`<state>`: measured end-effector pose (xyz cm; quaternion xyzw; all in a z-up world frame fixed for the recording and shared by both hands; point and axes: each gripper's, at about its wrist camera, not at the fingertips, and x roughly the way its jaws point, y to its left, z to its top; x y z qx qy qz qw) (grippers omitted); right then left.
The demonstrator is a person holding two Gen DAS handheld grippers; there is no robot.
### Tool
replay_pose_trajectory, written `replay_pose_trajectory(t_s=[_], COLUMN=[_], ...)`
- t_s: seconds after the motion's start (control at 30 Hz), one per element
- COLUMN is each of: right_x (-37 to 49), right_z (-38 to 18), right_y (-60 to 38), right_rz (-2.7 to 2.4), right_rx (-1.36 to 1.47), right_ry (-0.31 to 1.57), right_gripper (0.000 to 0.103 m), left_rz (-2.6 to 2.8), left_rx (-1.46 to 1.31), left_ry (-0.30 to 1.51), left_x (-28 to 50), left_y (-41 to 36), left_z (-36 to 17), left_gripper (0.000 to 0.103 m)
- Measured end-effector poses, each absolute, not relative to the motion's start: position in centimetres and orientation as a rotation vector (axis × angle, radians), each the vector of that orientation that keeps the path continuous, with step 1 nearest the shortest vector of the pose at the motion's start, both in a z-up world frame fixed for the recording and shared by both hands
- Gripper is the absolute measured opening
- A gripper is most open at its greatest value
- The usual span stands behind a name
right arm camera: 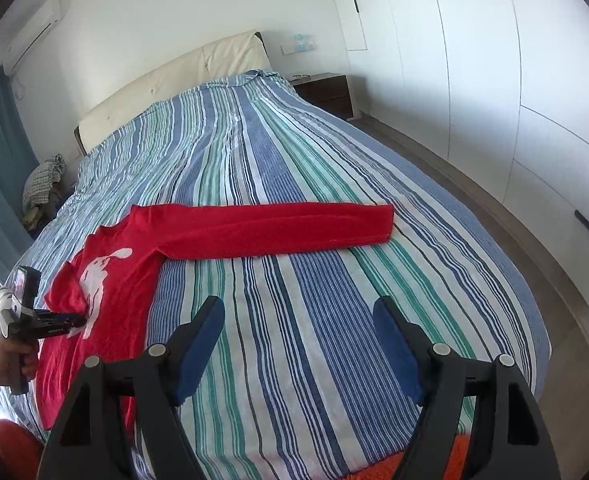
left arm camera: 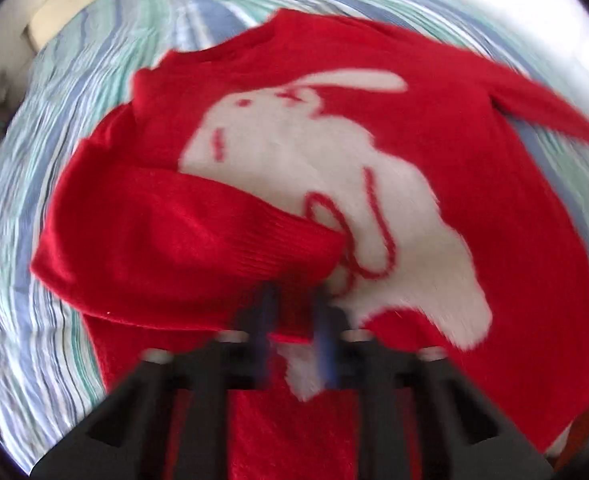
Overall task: Fold small clothes
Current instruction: 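Grasp the red sleeve cuff with the left tool, then pull the sleeve straight across the bed and open the left tool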
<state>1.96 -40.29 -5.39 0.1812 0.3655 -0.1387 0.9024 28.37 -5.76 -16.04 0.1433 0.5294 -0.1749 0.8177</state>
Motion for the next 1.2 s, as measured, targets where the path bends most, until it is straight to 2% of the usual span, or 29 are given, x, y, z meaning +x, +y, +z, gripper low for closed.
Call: replay_pose_trajectory(t_s=[0.1, 0.23, 0.33, 0.43, 0.63, 1.2], right_x=[1.9, 1.9, 2.1, 2.4, 2.9, 2.9], right_z=[-5.4, -5.4, -5.7, -6.0, -6.4, -6.8], right_y=[-40.3, -40.3, -40.5, -40.6, -40.2, -40.6], right_rz=[-0.288, -0.294, -0.299, -0.303, -0.305, -0.335], right_rx=[0.377, 0.378, 0.389, 0.392, 0.367, 0.374], right_ry=[0.751, 0.745, 0.754, 0.775, 0.807, 0.832], right_gripper=[0.076, 0.076, 0.076, 0.076, 0.076, 0.076], left_rz=[-0.278, -0.006, 0.282, 0.451, 0.564, 0.627], left_rx=[0.059, -0.213, -0.295, -0.286, -0.306, -0.335], left_ry=[1.030, 0.930, 0.920, 0.943, 1.006, 1.094], left_x=[29.1, 29.8, 29.4, 28.3, 27.6, 27.6], left_y=[0.6, 15.3, 25.7, 31.1, 33.8, 36.4], left_z=[-11.2, -6.2, -6.3, -8.4, -12.6, -16.8], left_gripper=[0.006, 0.005, 0.005, 0.004, 0.004, 0.003])
